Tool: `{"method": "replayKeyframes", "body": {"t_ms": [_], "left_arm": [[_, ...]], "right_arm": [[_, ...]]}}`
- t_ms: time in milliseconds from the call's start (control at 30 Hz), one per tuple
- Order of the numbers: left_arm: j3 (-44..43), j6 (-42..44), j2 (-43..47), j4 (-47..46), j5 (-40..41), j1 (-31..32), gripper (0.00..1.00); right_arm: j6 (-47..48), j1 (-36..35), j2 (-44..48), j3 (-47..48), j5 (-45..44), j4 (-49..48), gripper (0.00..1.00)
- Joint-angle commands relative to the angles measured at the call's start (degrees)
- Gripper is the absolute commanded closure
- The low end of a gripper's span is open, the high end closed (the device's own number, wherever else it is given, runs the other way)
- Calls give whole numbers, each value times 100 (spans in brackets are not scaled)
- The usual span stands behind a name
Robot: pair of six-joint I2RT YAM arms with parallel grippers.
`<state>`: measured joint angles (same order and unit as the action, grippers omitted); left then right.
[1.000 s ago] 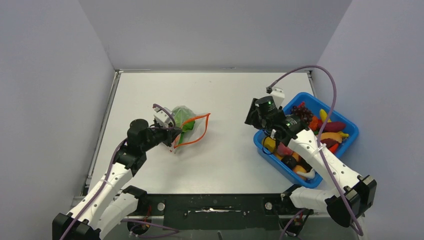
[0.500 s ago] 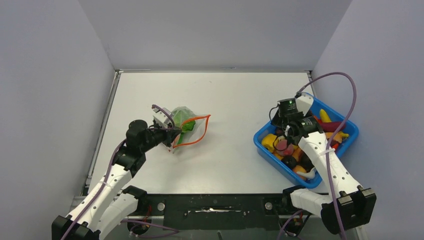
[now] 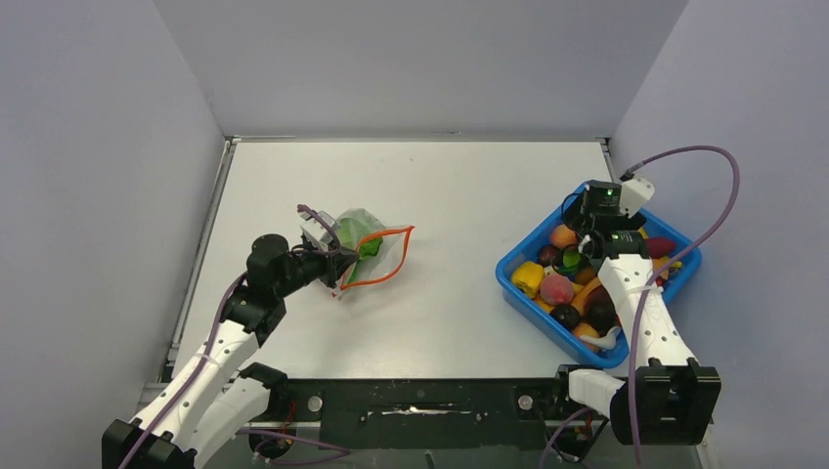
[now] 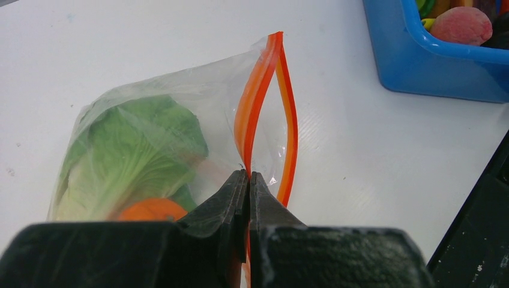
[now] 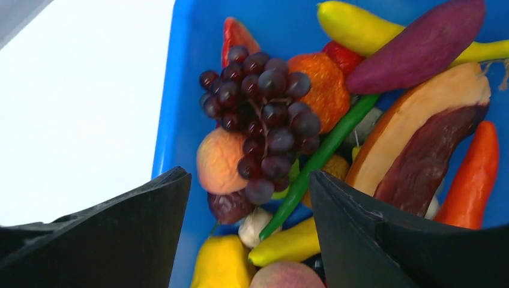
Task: Place the food in the zip-top bag and seal the zipper
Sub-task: Pick up the fake fruit from the bin.
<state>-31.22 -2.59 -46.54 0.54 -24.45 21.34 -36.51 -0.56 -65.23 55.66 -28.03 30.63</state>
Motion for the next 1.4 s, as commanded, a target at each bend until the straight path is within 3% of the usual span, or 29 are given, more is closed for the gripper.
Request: {"method": "replayKeyframes", "body": {"t_ms": [0,100,433,1000,1367], "left_arm": [[-33,-34,111,-423,-128,19,100],[-34,-22,118,-406,-121,21,100],[-35,-13,142,-396,-121,19,100],[-34,12,170,-361,-69,19,100],[-31,13,181,-352,-34,19,100]], "right_arm": [[87,493,-146,-110,367,-840,26],[-11,738,-348,-140,656,-937,26],[-179,1147,-575,-549,1106,-1507,41],[-541,1419,-710,-808,1570,-1676,40],[-491,1480,-480,-973,1776,-1883,73]]}}
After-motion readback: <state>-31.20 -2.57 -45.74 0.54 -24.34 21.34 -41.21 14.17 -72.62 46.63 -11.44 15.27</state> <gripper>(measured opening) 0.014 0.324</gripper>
